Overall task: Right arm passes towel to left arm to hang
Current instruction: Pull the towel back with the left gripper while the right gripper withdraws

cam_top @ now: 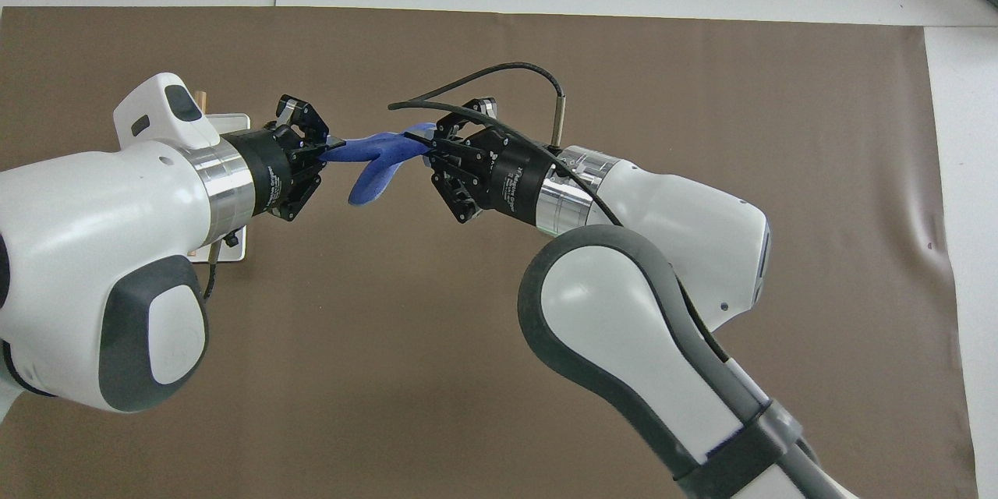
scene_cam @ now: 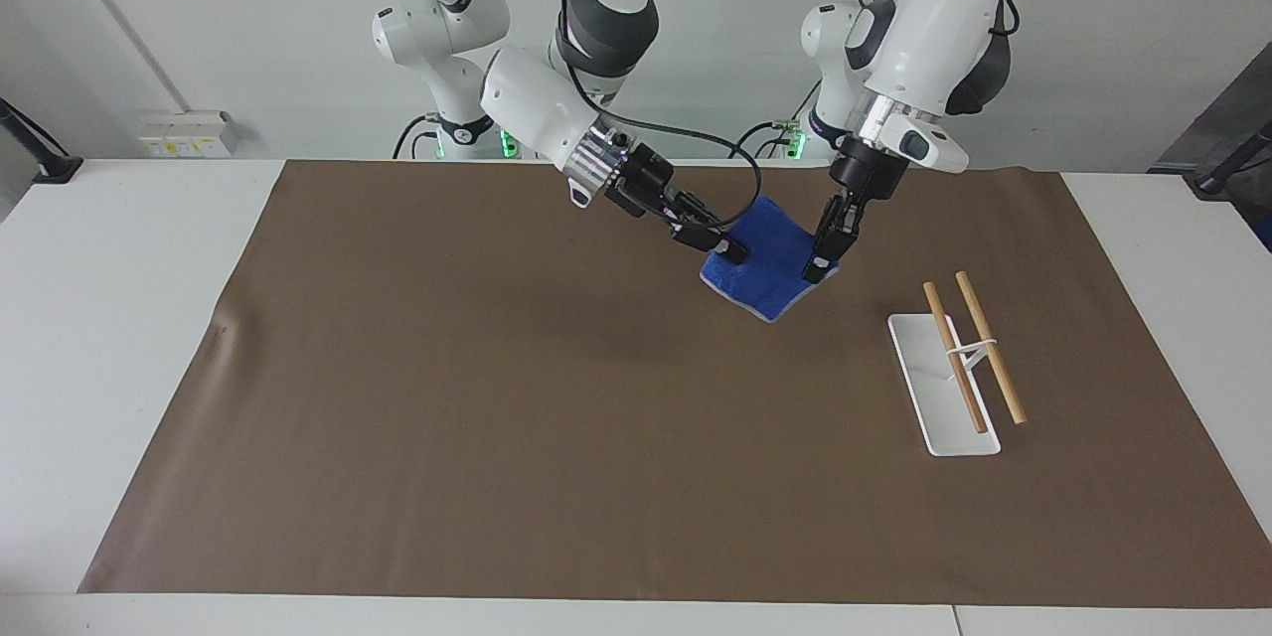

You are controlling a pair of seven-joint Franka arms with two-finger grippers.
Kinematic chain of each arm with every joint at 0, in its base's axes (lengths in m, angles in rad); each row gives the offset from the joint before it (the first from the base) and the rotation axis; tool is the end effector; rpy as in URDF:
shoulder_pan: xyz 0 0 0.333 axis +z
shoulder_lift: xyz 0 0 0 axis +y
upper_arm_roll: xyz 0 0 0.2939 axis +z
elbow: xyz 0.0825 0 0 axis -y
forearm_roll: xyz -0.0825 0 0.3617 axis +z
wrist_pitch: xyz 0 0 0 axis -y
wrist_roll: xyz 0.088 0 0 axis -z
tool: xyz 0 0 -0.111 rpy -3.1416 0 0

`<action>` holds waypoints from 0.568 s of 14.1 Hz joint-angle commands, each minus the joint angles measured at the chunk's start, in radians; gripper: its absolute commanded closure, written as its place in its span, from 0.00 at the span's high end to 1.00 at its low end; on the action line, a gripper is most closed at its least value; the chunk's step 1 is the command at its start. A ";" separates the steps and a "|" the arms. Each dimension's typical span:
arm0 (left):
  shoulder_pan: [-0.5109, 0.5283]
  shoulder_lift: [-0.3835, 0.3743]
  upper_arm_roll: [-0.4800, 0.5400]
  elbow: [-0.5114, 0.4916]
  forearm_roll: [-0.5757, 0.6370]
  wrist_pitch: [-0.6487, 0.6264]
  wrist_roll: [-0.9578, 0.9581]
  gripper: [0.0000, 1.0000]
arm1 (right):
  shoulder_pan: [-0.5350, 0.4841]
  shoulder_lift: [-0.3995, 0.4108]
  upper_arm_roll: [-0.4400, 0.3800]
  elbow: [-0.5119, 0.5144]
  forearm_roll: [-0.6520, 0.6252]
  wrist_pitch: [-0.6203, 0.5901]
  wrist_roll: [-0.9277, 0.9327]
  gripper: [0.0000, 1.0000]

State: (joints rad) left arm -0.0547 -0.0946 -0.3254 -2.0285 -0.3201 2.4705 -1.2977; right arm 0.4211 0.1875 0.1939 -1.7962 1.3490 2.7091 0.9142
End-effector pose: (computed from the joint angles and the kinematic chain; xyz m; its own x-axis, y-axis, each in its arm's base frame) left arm 0.5136 -0.2108 0.5288 0.4752 0.8707 -0.1263 0.7739 -0.3454 0.5308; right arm 0.5367 0.3298 0.4892 0.3759 -0.5783 -0.7240 -0.8320 0.1333 -0.5385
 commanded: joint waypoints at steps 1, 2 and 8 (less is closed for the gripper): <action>0.019 -0.004 -0.001 0.013 -0.020 -0.028 0.142 0.00 | -0.004 0.009 0.007 0.009 0.018 0.024 -0.032 0.00; 0.021 0.010 -0.001 0.033 -0.017 -0.030 0.164 0.00 | -0.004 0.009 0.007 0.009 0.016 0.024 -0.034 0.00; 0.024 0.050 0.000 0.143 -0.007 -0.031 0.158 0.00 | -0.018 0.006 -0.002 -0.035 -0.106 0.095 -0.276 1.00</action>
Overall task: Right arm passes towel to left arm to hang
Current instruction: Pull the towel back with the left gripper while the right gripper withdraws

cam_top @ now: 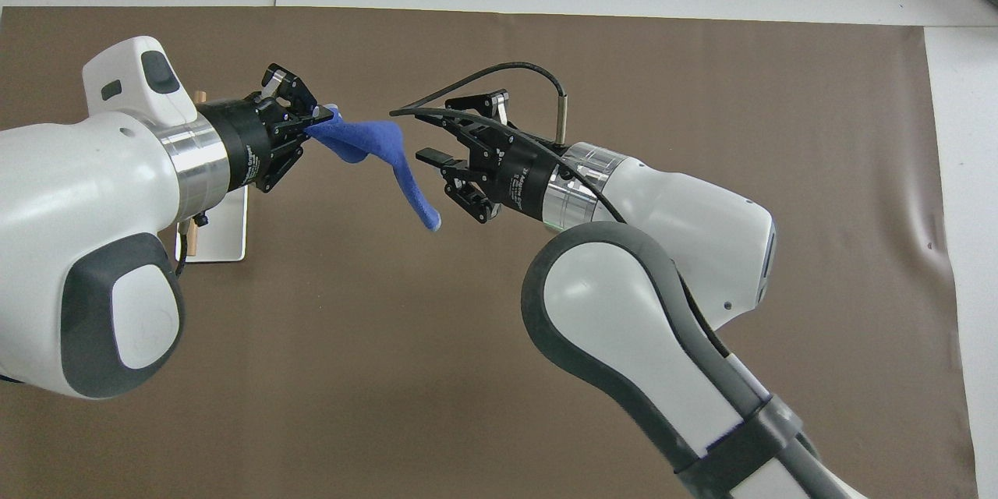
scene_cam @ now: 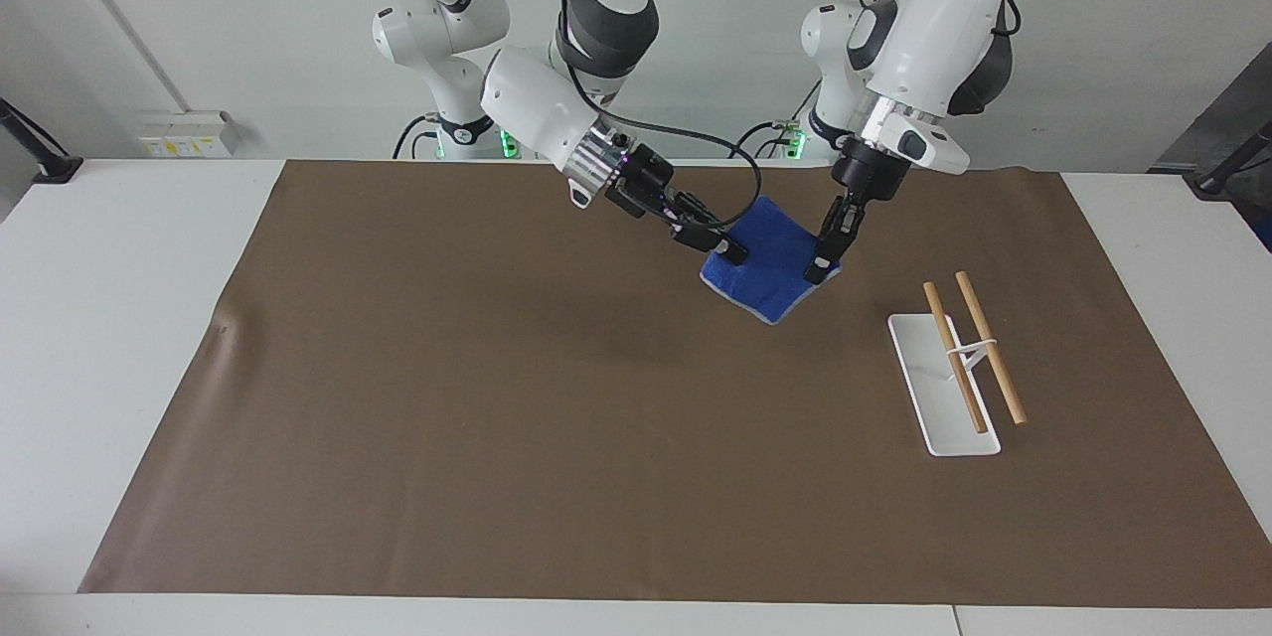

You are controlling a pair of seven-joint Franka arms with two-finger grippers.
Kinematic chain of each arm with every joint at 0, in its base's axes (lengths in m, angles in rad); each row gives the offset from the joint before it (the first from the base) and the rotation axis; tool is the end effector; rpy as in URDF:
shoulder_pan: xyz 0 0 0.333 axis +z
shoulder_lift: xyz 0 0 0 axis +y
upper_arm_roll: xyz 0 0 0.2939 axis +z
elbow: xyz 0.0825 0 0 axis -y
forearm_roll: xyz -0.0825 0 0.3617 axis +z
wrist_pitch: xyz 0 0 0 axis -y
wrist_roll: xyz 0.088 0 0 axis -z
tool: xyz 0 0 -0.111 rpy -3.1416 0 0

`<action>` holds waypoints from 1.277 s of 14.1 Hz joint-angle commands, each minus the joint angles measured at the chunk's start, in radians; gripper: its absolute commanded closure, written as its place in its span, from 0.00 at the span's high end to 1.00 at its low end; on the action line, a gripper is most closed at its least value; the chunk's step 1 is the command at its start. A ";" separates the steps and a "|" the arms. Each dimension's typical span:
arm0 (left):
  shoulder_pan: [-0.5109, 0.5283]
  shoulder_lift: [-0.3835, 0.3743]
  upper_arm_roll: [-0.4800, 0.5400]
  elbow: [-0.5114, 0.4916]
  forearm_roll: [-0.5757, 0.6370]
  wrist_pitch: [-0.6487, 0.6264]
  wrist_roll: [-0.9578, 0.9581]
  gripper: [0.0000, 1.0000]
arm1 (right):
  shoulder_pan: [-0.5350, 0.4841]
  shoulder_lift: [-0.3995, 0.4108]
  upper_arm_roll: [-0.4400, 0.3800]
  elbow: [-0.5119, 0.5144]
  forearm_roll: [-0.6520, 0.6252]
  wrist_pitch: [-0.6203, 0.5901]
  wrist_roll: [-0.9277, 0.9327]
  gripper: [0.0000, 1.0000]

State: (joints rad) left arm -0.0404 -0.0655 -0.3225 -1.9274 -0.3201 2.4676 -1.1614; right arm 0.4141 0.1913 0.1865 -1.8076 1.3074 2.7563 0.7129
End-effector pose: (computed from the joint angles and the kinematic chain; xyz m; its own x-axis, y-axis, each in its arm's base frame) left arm 0.5309 -0.2065 0.5638 0.5678 0.8219 -0.0457 0.6726 -0.4311 0.6015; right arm 0.5436 0.3168 0.4843 0.5268 -0.6431 -0.5558 -0.7201 0.0096 -0.6938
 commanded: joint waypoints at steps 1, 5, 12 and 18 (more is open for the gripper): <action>0.008 0.019 -0.004 0.044 -0.007 -0.029 0.022 0.00 | -0.024 0.002 0.005 -0.039 -0.123 0.058 -0.108 1.00; 0.011 0.019 -0.003 0.047 0.035 -0.022 0.031 0.00 | -0.109 -0.010 0.005 -0.113 -0.356 0.046 -0.260 1.00; 0.042 0.035 0.137 -0.001 0.039 -0.035 0.339 0.00 | -0.251 -0.012 0.005 -0.127 -0.866 -0.153 -0.423 1.00; 0.054 0.113 0.184 -0.002 0.039 -0.019 0.528 0.00 | -0.311 -0.015 0.002 0.006 -1.256 -0.488 -0.418 1.00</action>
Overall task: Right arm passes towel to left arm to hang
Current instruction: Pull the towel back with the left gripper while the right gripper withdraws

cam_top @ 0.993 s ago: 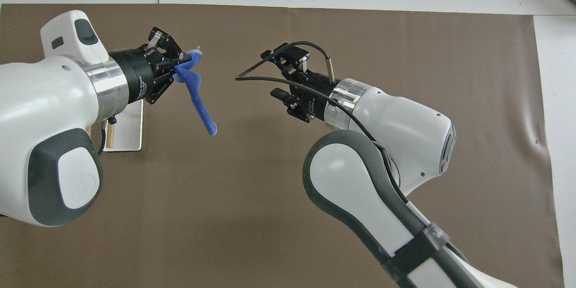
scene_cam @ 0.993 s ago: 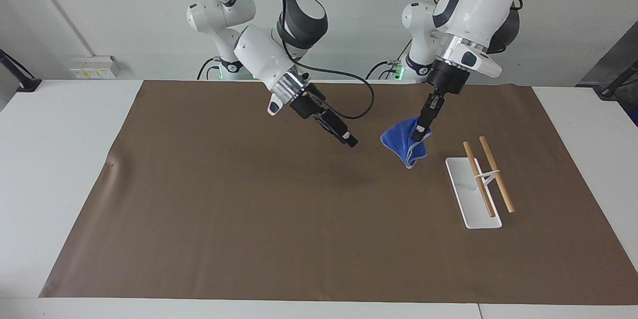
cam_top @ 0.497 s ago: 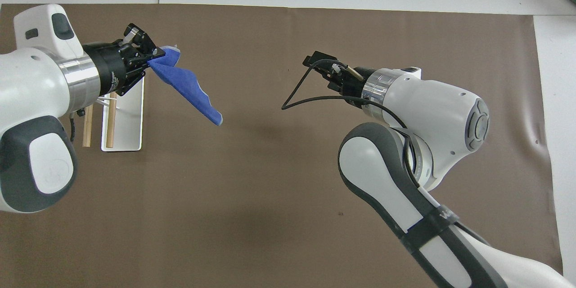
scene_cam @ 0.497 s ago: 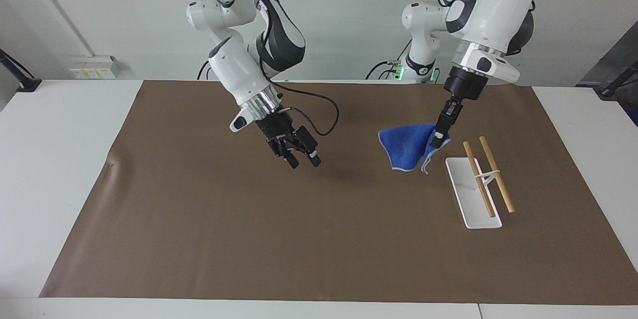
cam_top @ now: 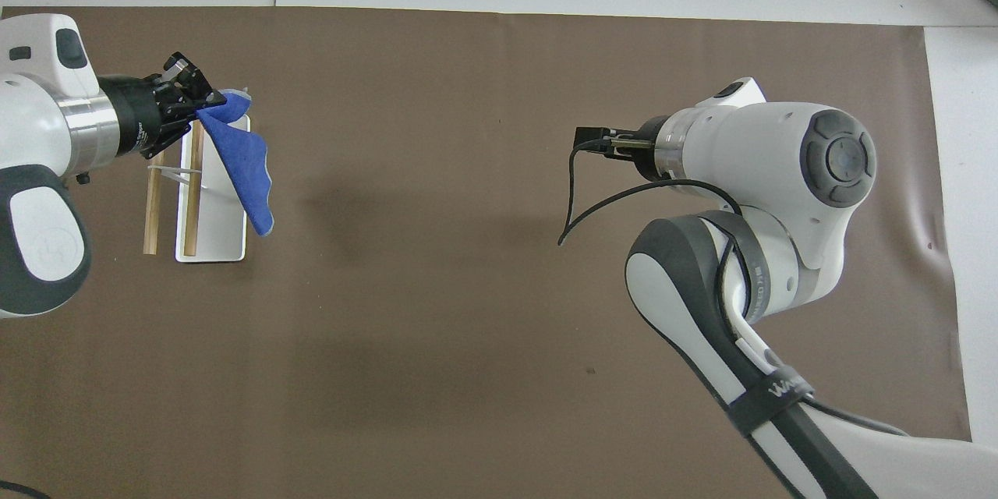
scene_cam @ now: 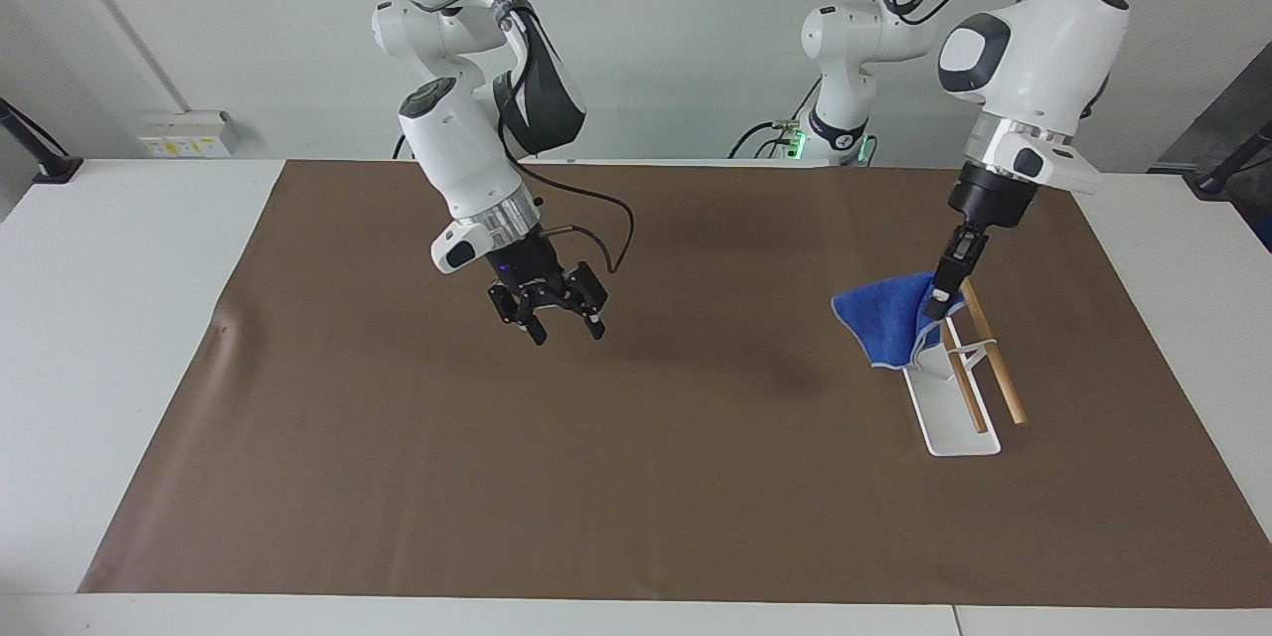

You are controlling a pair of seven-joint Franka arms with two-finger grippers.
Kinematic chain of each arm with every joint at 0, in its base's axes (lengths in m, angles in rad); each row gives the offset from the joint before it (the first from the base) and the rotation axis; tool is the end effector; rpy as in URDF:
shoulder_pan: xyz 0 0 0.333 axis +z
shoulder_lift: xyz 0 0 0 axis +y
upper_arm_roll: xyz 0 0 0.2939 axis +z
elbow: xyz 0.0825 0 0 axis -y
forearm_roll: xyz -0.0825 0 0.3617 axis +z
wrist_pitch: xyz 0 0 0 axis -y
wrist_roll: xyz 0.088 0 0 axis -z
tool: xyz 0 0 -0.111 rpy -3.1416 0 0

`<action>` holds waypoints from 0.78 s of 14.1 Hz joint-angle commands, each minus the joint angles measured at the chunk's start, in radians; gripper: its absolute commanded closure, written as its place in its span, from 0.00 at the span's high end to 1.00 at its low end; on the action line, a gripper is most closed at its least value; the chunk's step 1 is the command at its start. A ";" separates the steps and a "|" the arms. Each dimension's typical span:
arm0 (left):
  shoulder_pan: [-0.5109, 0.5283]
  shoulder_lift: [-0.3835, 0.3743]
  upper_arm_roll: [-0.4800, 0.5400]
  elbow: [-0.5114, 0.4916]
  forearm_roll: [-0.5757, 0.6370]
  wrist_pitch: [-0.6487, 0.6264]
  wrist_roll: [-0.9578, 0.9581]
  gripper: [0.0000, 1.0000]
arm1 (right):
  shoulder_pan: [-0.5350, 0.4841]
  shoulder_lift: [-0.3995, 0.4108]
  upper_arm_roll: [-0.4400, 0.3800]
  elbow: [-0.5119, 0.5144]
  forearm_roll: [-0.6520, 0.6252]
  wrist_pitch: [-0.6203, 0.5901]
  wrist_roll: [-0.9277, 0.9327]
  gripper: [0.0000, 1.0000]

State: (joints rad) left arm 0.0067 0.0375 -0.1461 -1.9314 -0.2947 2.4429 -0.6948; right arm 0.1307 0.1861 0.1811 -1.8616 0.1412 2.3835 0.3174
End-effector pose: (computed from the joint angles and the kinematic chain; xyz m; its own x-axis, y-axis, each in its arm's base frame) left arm 0.5821 -0.0819 0.5012 0.7046 0.6932 0.1518 0.5596 -0.6743 0.4819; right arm 0.5856 0.1849 0.4400 0.9577 -0.1300 0.2569 -0.0639 -0.9659 -0.2508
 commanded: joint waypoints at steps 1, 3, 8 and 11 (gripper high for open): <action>0.007 0.019 0.010 0.002 0.014 0.008 0.087 0.00 | -0.031 -0.016 0.008 0.079 -0.159 -0.169 -0.020 1.00; 0.018 0.038 0.010 0.002 0.014 0.028 0.141 0.00 | -0.069 -0.045 0.006 0.091 -0.199 -0.231 -0.015 1.00; 0.042 0.091 0.010 0.006 0.014 0.068 0.279 0.00 | -0.086 -0.103 -0.083 0.218 -0.201 -0.502 -0.026 1.00; 0.075 0.093 0.010 0.014 0.014 0.050 0.377 0.00 | -0.086 -0.158 -0.126 0.257 -0.193 -0.639 -0.064 1.00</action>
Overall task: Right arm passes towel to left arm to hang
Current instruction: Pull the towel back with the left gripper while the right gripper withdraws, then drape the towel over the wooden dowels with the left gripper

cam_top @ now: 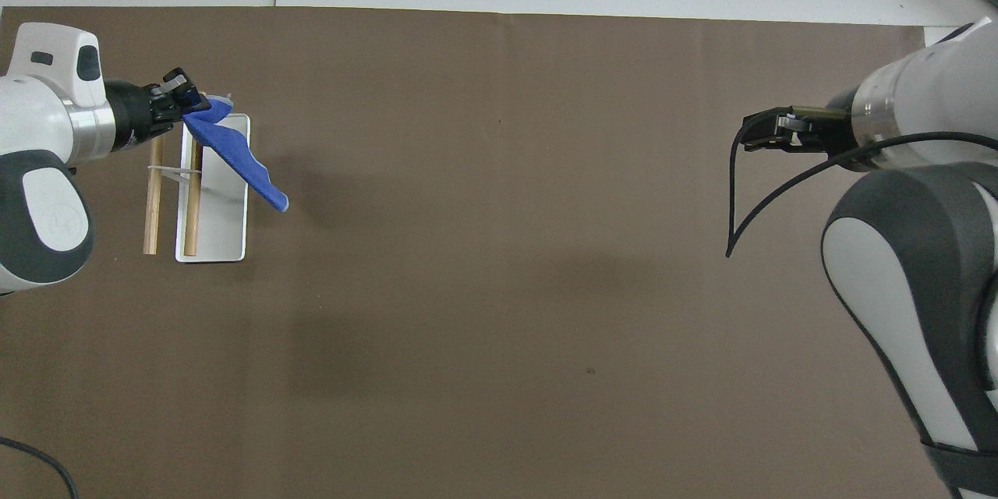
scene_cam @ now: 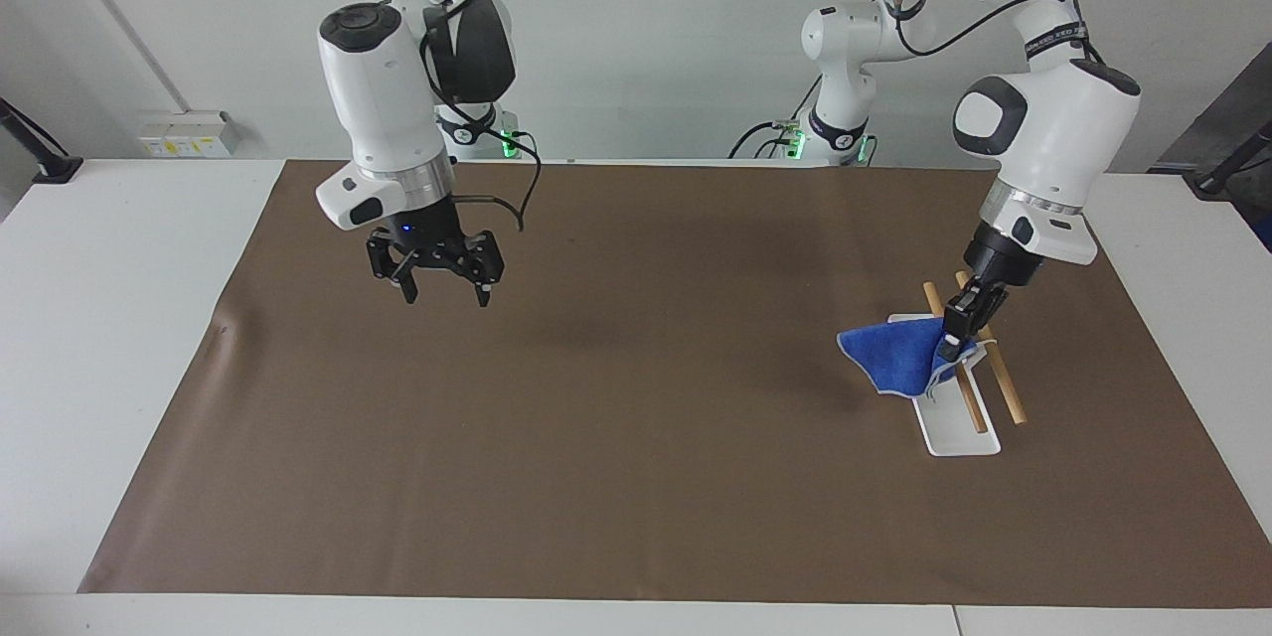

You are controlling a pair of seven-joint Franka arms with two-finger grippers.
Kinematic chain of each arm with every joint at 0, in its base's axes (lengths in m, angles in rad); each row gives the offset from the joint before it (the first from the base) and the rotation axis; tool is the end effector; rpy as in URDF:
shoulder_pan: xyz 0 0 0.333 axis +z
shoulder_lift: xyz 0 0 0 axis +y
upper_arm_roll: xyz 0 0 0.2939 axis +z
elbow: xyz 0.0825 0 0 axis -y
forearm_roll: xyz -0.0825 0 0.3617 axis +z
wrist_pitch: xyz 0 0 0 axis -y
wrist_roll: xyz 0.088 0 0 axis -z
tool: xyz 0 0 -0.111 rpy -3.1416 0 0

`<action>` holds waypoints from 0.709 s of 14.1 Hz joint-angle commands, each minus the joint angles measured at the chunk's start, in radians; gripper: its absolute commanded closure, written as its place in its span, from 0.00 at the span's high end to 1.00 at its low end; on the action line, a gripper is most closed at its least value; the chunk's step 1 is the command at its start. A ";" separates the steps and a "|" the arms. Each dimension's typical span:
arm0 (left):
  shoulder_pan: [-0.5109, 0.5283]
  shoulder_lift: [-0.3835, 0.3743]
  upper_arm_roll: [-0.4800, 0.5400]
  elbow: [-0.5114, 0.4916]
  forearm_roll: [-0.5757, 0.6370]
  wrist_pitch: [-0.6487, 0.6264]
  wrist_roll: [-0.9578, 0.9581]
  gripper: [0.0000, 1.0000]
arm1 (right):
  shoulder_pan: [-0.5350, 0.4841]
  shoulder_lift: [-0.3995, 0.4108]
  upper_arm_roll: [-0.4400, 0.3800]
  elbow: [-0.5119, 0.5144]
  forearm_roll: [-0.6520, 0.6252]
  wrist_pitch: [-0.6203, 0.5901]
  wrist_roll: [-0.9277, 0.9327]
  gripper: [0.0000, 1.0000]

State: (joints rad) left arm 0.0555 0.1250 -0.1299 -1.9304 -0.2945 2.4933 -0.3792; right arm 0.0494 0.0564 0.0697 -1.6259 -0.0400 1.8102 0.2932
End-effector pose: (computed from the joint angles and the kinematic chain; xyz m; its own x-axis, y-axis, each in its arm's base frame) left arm 0.6021 -0.0414 0.4561 0.8161 0.5150 0.2622 0.3949 -0.8282 0.3977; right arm 0.5655 0.0632 0.5648 0.9773 -0.1654 0.1324 -0.1665 -0.9860 -0.0026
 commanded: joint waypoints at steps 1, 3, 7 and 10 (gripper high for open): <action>0.036 0.008 -0.007 0.017 0.014 -0.002 0.081 0.00 | -0.005 -0.047 -0.037 0.023 -0.009 -0.101 -0.060 1.00; 0.052 0.015 -0.007 0.039 0.014 -0.019 0.112 0.00 | -0.011 -0.070 -0.077 0.026 -0.004 -0.152 -0.113 1.00; 0.099 0.035 -0.005 0.097 0.015 -0.094 0.215 0.00 | -0.013 -0.073 -0.130 0.081 -0.001 -0.238 -0.204 1.00; 0.127 0.033 -0.005 0.093 0.015 -0.091 0.227 0.00 | -0.011 -0.079 -0.117 0.075 -0.001 -0.253 -0.194 1.00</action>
State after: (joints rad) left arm 0.1602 0.1413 -0.1283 -1.8637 -0.2945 2.4244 -0.1716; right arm 0.0458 -0.0228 -0.0616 -1.5566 -0.0400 1.5834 0.1092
